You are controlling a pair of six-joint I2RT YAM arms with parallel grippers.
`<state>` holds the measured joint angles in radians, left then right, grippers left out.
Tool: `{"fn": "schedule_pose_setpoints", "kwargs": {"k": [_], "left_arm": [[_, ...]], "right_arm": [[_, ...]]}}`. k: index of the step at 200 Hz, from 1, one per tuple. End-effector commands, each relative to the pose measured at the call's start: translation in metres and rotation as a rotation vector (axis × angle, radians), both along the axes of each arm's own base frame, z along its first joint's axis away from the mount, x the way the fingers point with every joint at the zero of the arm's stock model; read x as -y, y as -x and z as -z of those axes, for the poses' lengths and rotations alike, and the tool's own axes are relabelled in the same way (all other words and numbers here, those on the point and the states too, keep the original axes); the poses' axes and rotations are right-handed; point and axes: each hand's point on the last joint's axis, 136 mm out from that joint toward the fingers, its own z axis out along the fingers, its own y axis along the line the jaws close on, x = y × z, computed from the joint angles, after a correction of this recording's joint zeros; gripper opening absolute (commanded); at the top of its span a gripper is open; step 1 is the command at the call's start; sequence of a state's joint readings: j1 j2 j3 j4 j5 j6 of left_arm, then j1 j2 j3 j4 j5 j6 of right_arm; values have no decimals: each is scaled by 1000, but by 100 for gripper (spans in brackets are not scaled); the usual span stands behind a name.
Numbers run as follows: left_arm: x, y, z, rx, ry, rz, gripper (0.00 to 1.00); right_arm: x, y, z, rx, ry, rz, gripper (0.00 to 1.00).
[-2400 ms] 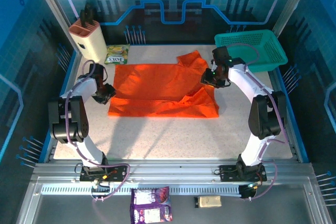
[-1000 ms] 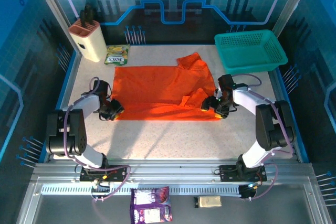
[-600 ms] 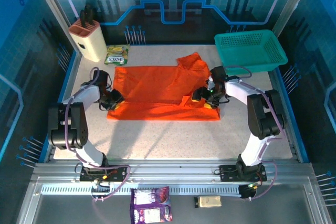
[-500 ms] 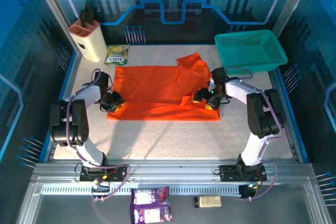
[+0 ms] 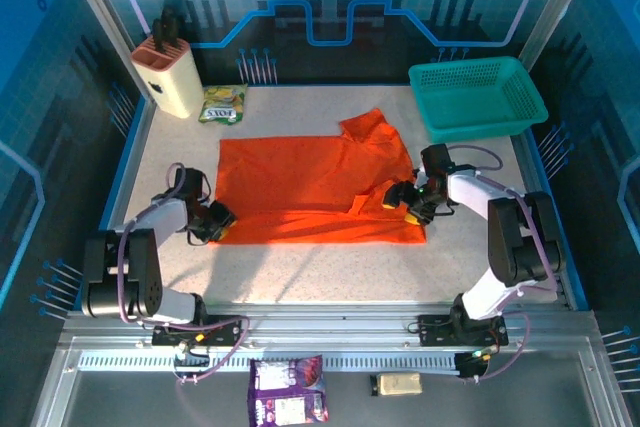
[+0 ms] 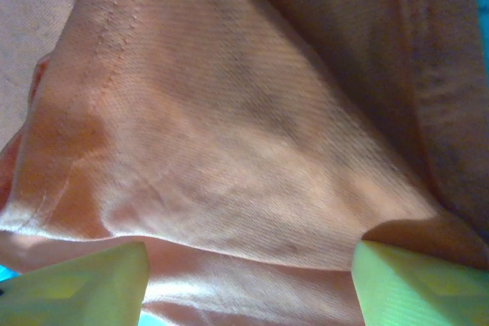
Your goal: Fold the inside-out t-shirt
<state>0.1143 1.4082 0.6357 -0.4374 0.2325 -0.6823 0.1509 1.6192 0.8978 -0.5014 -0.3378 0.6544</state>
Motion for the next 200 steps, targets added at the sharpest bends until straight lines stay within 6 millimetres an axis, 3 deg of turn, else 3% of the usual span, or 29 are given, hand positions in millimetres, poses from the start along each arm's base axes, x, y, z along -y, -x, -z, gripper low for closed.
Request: {"fn": "schedule_pose_setpoints", "kwargs": {"k": [1,22,47,83,142,174,200], "left_arm": [[-1,10,-7,-28,4,-19,33],[4,-5,-26,35,29,-4,33],[9,-17,-40,76,46,20,33],[12,-19,-43,90,61,35,34],[15,-8,-39,83,70,44,34],[18,-9,-40,89,81,48,34],[19,-11,-40,90,84,51,34]], "right_arm": [[-11,6,-20,21,13,-46,71],[-43,2,-39,63,-7,-129,71],[-97,1,-52,86,-95,-237,71],[-142,-20,-48,110,-145,-295,70],[-160,-71,-20,178,-261,-232,70],[-160,-75,-4,175,-306,-231,70],[-155,-75,-11,174,-349,-214,70]]}}
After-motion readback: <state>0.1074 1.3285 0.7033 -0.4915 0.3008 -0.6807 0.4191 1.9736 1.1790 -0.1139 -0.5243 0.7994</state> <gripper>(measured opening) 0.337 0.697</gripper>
